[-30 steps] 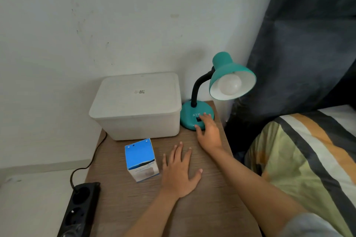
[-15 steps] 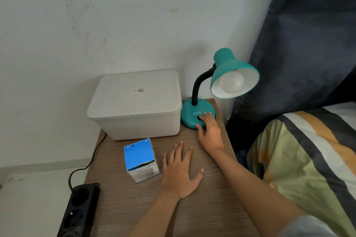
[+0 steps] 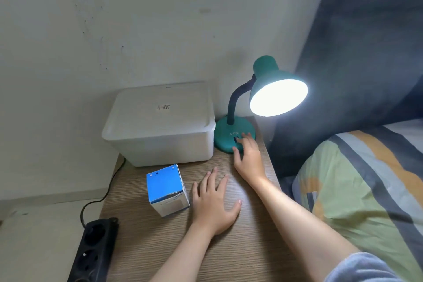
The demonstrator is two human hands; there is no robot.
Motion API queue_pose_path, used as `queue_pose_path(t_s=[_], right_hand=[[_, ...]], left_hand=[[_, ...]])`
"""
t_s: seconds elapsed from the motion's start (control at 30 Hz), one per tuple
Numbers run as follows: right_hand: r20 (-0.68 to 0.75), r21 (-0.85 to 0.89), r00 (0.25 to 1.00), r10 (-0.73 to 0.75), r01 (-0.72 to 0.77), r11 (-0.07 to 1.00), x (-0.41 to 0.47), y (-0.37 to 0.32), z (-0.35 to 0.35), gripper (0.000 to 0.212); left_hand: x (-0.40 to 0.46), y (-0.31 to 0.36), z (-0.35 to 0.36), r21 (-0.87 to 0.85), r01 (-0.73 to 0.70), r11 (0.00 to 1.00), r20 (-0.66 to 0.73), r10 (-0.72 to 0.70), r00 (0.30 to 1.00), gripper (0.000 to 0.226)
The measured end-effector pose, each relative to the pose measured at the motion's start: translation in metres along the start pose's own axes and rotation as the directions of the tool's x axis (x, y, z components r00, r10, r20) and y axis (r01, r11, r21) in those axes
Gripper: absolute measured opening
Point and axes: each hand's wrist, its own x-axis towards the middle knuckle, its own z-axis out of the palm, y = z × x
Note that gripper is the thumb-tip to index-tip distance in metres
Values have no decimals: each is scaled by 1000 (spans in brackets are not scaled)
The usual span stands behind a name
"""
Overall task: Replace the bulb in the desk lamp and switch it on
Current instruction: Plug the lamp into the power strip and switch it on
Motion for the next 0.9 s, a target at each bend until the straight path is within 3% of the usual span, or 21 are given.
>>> queue_pose_path(t_s=[0.9], right_hand=[[33, -38, 999, 5, -3, 999, -1, -2, 0, 36]], left_hand=[[1, -1, 0, -3, 2, 1000, 12, -2, 1000, 76]])
